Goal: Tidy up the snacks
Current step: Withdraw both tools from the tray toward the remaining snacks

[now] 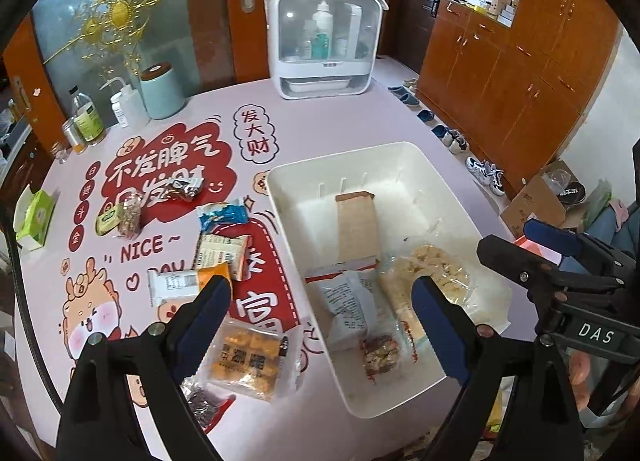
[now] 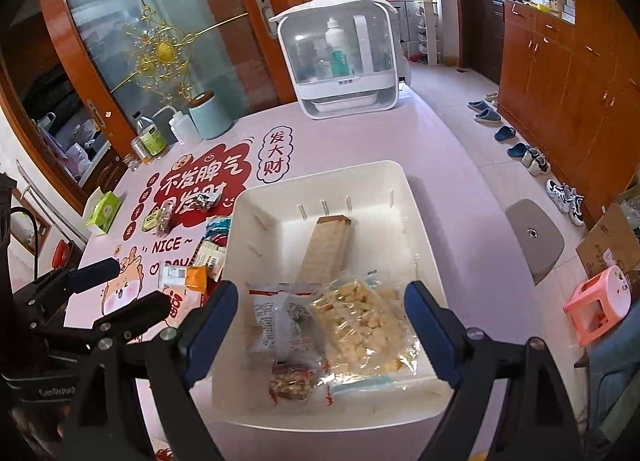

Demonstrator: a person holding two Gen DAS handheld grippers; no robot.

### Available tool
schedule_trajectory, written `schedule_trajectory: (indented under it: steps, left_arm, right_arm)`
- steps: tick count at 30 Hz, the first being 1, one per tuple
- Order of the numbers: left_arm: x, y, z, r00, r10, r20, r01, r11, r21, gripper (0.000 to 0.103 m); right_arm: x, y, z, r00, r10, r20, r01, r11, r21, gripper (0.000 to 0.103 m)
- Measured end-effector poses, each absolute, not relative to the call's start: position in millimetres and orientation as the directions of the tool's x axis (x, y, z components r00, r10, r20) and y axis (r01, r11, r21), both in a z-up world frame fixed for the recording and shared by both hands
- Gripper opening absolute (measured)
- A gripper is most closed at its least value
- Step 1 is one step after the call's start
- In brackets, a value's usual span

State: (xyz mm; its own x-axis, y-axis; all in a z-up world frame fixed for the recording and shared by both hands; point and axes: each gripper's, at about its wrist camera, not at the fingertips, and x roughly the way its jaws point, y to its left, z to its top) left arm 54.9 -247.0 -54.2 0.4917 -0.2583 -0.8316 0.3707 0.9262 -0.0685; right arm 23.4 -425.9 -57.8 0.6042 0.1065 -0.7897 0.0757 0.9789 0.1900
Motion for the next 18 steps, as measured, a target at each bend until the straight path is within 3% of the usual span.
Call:
schedule_trajectory:
  steps: [18]
  left_arm:
    - [62.7, -139.7, -40.5, 0.541, -0.199, -0.817, 0.314, 0.949, -0.023, 0.091]
  right_arm:
    - [39.0, -344.8, -47.0, 0.613, 0.12, -0.781, 0.033, 0.984, 0.177, 0.086]
